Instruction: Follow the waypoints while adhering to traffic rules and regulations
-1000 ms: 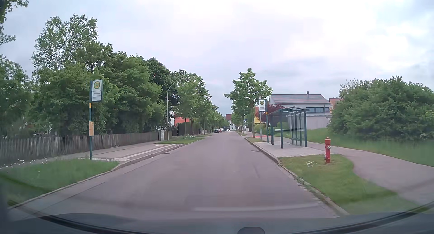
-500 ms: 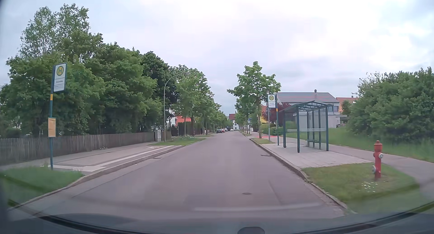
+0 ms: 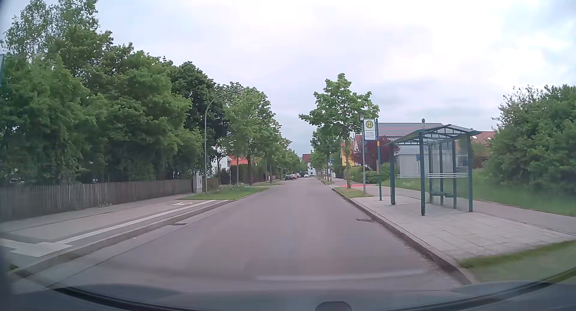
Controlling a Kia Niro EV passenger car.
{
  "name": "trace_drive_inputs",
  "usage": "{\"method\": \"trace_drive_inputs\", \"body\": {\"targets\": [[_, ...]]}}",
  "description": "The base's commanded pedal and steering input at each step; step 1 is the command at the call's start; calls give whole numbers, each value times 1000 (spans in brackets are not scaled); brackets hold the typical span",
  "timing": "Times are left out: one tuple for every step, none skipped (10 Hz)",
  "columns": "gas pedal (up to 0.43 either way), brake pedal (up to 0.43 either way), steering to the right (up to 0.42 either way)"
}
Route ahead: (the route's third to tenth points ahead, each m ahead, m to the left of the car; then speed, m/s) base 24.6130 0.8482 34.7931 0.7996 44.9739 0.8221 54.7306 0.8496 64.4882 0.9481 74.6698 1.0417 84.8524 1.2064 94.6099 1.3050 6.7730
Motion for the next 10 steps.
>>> {"method": "trace_drive_inputs", "body": {"targets": [[110, 0, 1], [110, 0, 2], [110, 0, 1], [110, 0, 0], [110, 0, -2], [110, 0, -5], [110, 0, -5], [110, 0, -4], [110, 0, -4], [110, 0, -2]]}}
